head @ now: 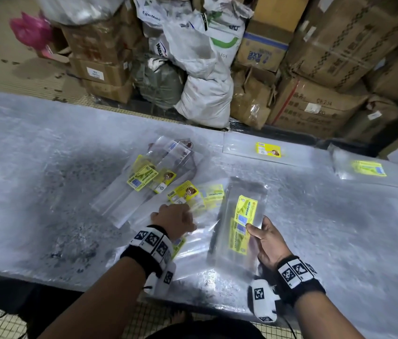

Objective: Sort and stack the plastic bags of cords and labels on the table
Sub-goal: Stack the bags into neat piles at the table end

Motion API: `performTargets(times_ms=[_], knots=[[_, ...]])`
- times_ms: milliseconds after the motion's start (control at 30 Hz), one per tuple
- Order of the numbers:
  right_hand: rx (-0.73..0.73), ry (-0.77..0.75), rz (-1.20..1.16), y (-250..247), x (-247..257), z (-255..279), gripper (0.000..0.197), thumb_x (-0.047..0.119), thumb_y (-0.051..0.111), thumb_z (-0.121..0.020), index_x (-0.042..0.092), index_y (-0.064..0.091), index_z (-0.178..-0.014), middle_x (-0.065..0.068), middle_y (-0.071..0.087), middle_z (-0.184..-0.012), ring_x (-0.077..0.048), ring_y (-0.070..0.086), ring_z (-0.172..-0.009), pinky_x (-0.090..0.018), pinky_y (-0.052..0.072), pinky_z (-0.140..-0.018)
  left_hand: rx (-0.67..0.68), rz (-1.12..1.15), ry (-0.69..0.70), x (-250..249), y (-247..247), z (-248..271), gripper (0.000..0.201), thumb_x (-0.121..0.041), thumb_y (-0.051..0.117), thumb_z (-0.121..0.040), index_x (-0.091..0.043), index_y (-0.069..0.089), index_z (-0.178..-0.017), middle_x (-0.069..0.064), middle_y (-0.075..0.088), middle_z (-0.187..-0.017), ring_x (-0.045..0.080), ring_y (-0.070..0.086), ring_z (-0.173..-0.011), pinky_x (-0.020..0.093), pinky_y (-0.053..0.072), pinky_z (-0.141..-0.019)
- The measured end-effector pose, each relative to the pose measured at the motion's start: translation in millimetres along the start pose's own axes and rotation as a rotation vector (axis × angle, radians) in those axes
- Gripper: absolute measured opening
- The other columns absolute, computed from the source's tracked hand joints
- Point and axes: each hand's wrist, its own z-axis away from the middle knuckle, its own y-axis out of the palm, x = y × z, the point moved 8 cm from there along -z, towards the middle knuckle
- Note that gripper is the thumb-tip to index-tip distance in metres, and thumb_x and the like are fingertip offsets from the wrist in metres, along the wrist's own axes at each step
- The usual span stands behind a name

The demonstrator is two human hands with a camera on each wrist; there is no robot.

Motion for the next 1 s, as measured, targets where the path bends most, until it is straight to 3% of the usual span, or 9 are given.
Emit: performTargets(times_ms=[133, 200, 233, 333, 400, 533, 733, 867, 1000], knots=[[0.023, 0.0, -0.055, 4, 2, 0, 0.026, -0.013, 0.05, -0.093, -0.002, 0.052, -0.116, -0.014, 0.073, -0.11, -0.02, 0.074, -0.088, -0.035, 0.055, -0.09, 0.104, 0.296, 0.028, -4, 1, -4, 0.042, -0.046, 0.08, -0.066, -0.024, 0.053, -0.09, -0.005, 0.06, -0.087, 0.017, 0.063, -0.08, 0.038, 0.055, -0.076], [0.038, -0.002, -0.084, 6, 4, 1, 0.025, -0.015, 0.048, -0.093, 0.0, 0.054, -0.113, -0.013, 0.075, -0.105, -0.02, 0.074, -0.088, -0.032, 0.058, -0.086, 0.119, 0.216, 0.118, -12, -3, 1, 0.043, -0.032, 0.085, -0.07, -0.019, 0.053, -0.096, -0.01, 0.054, -0.082, 0.012, 0.056, -0.074, 0.019, 0.044, -0.063], [0.044, -0.004, -0.098, 7, 5, 1, 0.025, -0.015, 0.048, -0.093, 0.0, 0.054, -0.112, -0.013, 0.075, -0.104, -0.02, 0.075, -0.087, -0.031, 0.059, -0.084, 0.092, 0.137, 0.167, -13, -7, 4, 0.044, -0.028, 0.086, -0.068, -0.018, 0.056, -0.1, -0.011, 0.054, -0.083, 0.013, 0.053, -0.079, 0.017, 0.039, -0.063], [0.061, -0.006, -0.143, 9, 5, 1, 0.026, -0.016, 0.047, -0.093, -0.001, 0.054, -0.113, -0.014, 0.074, -0.107, -0.02, 0.075, -0.087, -0.031, 0.059, -0.084, 0.028, -0.004, 0.181, 2, -16, 22, 0.078, -0.027, 0.086, -0.062, -0.025, 0.055, -0.133, -0.002, 0.054, -0.122, 0.021, 0.046, -0.112, 0.029, 0.043, -0.092], [0.073, -0.008, -0.16, 9, 6, 1, 0.028, -0.017, 0.047, -0.092, -0.002, 0.054, -0.114, -0.015, 0.074, -0.108, -0.021, 0.074, -0.09, -0.032, 0.06, -0.085, -0.004, -0.052, 0.118, 19, -15, 41, 0.09, -0.035, 0.085, -0.06, -0.035, 0.044, -0.141, -0.001, 0.04, -0.127, 0.021, 0.035, -0.116, 0.035, 0.037, -0.1], [0.08, -0.003, -0.16, 11, 6, 1, 0.027, -0.016, 0.047, -0.092, -0.001, 0.054, -0.114, -0.012, 0.076, -0.102, -0.02, 0.074, -0.09, -0.027, 0.061, -0.076, -0.16, -0.018, -0.054, 58, -19, 76, 0.091, -0.051, 0.086, -0.053, -0.042, 0.04, -0.131, -0.006, 0.021, -0.114, 0.017, 0.026, -0.111, 0.037, 0.03, -0.103], [0.069, -0.004, -0.096, 10, 6, -2, 0.024, -0.014, 0.048, -0.094, -0.002, 0.052, -0.114, -0.014, 0.074, -0.109, -0.019, 0.075, -0.088, -0.027, 0.061, -0.074, -0.128, -0.055, -0.101, 71, 1, 96, 0.088, -0.058, 0.081, -0.051, -0.044, 0.034, -0.124, -0.007, 0.017, -0.112, 0.014, 0.02, -0.105, 0.038, 0.032, -0.098], [0.068, -0.008, -0.071, 12, 7, -1, 0.026, -0.014, 0.048, -0.094, 0.001, 0.055, -0.114, -0.009, 0.076, -0.101, -0.017, 0.075, -0.086, -0.026, 0.061, -0.072, -0.113, 0.067, -0.098, 72, 1, 88, 0.071, -0.042, 0.085, -0.057, -0.033, 0.048, -0.116, -0.005, 0.039, -0.107, 0.02, 0.047, -0.106, 0.033, 0.046, -0.086], [0.051, -0.013, -0.065, 12, 7, 1, 0.026, -0.011, 0.052, -0.091, 0.003, 0.057, -0.112, -0.009, 0.075, -0.106, -0.018, 0.075, -0.087, -0.028, 0.061, -0.077, -0.015, 0.082, -0.086, 68, 6, 84, 0.05, -0.028, 0.083, -0.066, -0.026, 0.054, -0.106, -0.008, 0.052, -0.096, 0.014, 0.054, -0.088, 0.026, 0.04, -0.07]])
